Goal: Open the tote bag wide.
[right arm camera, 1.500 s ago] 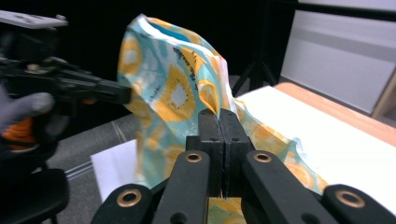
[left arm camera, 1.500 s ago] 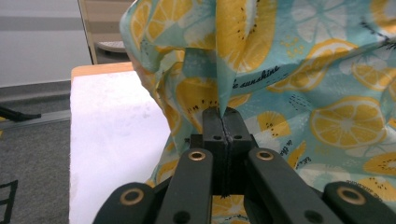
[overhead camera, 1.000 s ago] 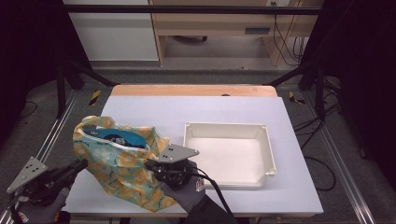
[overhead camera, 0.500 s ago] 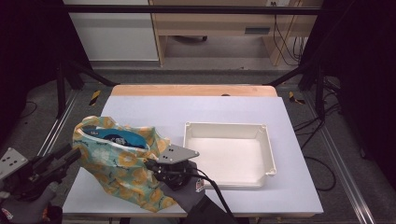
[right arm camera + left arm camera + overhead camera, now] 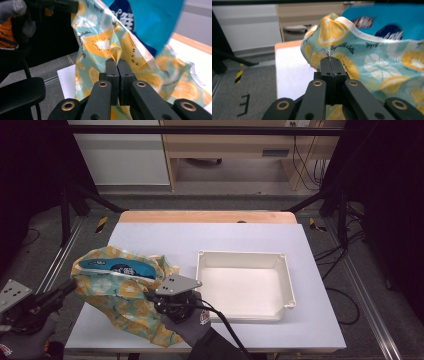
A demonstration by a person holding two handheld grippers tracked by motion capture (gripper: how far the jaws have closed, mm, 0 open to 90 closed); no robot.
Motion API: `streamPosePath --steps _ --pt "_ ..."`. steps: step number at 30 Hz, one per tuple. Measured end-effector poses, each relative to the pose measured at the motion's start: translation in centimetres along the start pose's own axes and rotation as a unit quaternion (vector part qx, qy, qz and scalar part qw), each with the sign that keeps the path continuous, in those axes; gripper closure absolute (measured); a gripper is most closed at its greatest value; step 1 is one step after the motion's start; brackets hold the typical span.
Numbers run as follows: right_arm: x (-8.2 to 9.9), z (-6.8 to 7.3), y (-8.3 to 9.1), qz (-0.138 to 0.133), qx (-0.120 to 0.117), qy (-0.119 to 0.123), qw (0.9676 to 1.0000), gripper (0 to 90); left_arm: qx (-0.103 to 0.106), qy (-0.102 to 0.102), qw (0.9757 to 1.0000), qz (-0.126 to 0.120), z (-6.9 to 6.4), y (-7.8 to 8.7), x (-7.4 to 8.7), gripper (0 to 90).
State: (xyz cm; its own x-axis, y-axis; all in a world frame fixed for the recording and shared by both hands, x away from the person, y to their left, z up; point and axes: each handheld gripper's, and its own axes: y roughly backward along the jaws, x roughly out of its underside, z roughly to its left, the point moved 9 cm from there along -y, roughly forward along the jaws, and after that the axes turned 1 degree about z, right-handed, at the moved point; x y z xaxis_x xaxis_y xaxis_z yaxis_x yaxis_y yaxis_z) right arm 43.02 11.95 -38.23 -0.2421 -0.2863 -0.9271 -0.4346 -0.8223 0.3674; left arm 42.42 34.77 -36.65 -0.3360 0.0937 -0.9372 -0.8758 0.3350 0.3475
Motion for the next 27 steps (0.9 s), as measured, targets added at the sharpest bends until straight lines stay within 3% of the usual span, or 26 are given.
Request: streamPosePath --steps 4,8,10,11,13,15,17,27 --pt "0.6 0.1 -0.6 0.013 -0.004 -0.003 0.9999 88.5 0.003 0.007 0.9998 0.017 0.3 0.0 2.0 89.9" --pt "1.3 -0.3 -0.5 0.017 -0.001 -0.011 0.9998 88.7 0.017 0.006 0.9997 0.013 0.0 -0.2 2.9 89.9" --pt "1.3 -0.3 -0.4 0.016 -0.002 -0.012 0.9998 88.7 0.018 -0.001 0.9998 0.013 -0.1 -0.3 3.0 89.9" --pt "1.8 -0.4 -0.3 0.019 -0.001 -0.015 0.9997 88.8 0.021 -0.019 0.9996 0.006 -0.2 -0.7 3.1 89.9" --pt "2.3 -0.4 -0.3 0.022 0.000 -0.017 0.9996 88.7 0.024 -0.020 0.9994 0.011 -0.3 -0.9 3.5 89.9" --pt "3.1 -0.5 -0.4 0.027 0.000 -0.021 0.9994 88.8 0.029 -0.001 0.9993 0.024 -0.6 -1.1 4.2 89.9" --pt "3.7 -0.5 -0.5 0.032 0.000 -0.026 0.9992 88.8 0.029 0.003 0.9990 0.034 -0.7 -1.2 4.6 89.9" --pt "6.5 -0.6 -1.6 0.052 -0.003 -0.046 0.9976 88.6 0.037 -0.016 0.9970 0.066 -1.2 -2.5 6.8 89.8"
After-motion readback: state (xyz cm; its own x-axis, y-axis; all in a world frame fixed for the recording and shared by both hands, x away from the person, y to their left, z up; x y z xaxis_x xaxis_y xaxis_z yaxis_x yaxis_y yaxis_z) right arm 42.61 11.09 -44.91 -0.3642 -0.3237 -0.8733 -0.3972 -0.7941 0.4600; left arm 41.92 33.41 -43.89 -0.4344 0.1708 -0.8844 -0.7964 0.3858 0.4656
